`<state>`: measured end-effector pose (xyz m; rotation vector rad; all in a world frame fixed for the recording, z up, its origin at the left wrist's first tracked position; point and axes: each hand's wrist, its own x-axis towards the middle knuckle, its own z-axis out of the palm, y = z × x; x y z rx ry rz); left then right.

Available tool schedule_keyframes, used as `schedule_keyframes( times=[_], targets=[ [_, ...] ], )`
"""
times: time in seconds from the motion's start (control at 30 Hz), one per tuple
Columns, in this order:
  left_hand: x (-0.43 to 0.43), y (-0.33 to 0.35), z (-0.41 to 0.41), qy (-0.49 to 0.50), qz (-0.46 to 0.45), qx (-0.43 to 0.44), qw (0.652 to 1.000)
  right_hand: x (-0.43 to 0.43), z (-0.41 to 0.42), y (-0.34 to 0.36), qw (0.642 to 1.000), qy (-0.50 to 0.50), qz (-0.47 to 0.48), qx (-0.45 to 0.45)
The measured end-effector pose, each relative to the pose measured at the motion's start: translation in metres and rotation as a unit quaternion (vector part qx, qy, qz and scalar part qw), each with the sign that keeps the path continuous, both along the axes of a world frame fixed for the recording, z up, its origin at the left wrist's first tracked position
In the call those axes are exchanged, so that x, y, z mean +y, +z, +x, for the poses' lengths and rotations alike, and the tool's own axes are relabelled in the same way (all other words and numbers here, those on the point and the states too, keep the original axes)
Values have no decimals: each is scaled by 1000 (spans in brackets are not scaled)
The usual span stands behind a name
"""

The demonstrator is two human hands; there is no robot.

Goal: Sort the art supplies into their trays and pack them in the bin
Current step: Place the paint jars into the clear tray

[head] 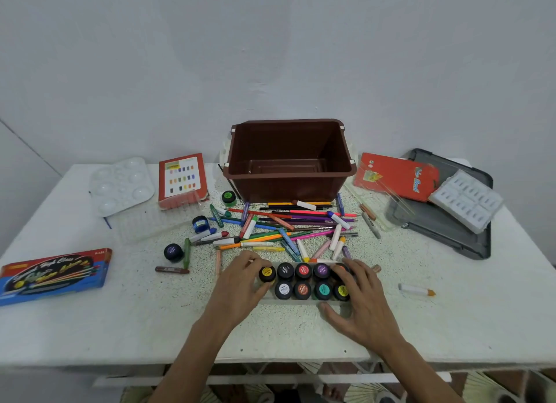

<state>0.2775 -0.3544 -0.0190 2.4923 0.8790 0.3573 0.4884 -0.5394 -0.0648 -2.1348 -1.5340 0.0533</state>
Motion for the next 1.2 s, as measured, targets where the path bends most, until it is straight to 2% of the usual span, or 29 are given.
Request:
schedule_keyframes(
  times=[0.2,0.33,0.53,0.67,0.8,0.97,1.2],
  targets=[
    [6,1,-7,22,13,-45,999,-1,0,1,1000,6,7,-5],
    [25,5,-14,67,31,-72,995,0,-2,4,998,28,21,-44],
    [63,11,-22,174,48,-47,982,11,-10,7,994,50,19,-94],
    [93,16,-25,234,58,19,970,16,-14,4,994,28,19,-101],
    [118,19,-28,236,74,65,967,14,-15,3,994,9,22,-109],
    [137,17,-22,214,41,132,967,15,-17,6,995,1,2,-99],
    [141,18,-20,207,34,98,973,17,-16,9,995,-8,-12,-94]
  ],
)
